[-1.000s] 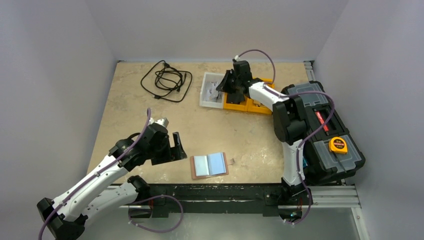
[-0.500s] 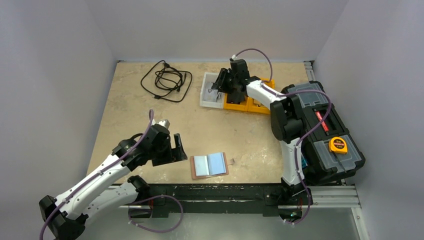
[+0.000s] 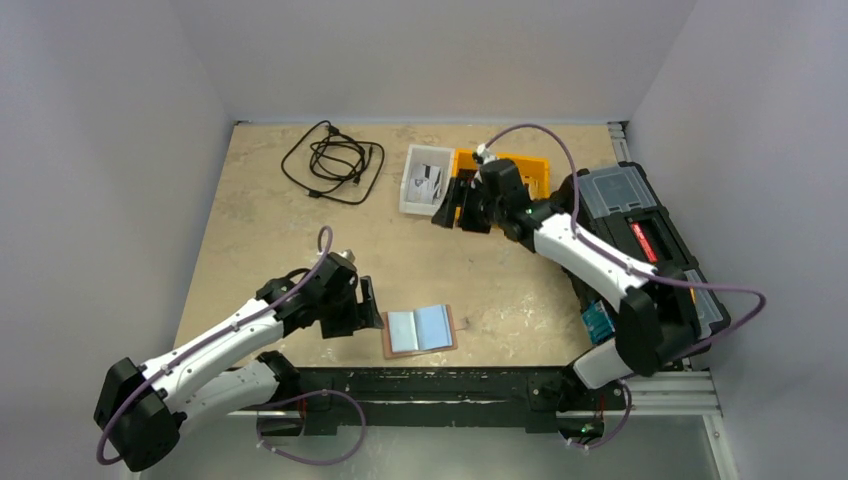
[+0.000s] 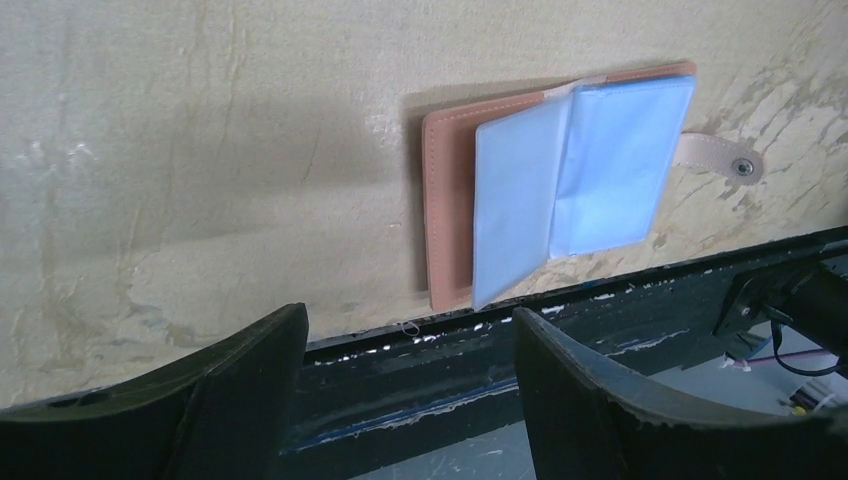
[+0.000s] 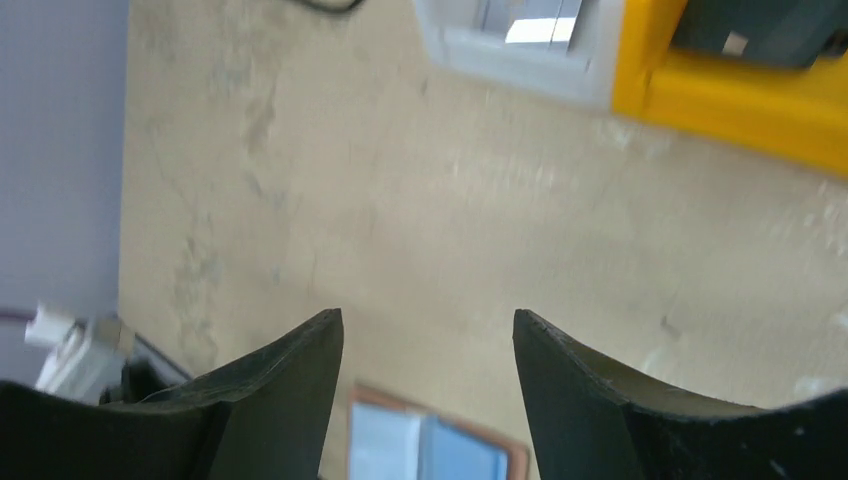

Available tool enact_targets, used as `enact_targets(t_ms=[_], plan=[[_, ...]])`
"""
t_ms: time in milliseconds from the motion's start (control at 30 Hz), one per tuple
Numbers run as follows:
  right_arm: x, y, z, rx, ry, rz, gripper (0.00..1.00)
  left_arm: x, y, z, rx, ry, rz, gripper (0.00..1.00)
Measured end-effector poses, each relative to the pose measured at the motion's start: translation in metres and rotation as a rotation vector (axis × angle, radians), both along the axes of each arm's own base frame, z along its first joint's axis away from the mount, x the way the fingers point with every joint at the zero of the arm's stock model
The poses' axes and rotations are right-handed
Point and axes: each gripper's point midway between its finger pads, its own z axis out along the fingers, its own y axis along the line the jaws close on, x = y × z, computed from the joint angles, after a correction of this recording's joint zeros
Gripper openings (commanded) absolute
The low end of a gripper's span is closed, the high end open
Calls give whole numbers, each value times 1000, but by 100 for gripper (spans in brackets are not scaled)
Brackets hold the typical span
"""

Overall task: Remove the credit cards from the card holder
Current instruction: Place the credit card in the storage box, then close the card holder at the center of the board.

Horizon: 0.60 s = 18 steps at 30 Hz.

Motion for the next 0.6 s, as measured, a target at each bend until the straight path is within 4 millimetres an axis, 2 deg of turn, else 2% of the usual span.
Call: enact_targets(t_ms=[100, 233, 400, 600], plan=[[-54, 0, -12, -22, 14, 58, 64, -2, -7, -13, -21, 29, -12, 74], [-111, -7, -47, -74, 70, 109, 65, -1, -17, -21, -57, 49, -23, 74], [-158, -19, -80, -135, 123, 140, 65, 2, -29, -27, -92, 65, -38, 74], [-185, -29, -106, -177, 166, 147, 60, 2, -37, -41, -109, 102, -46, 74]])
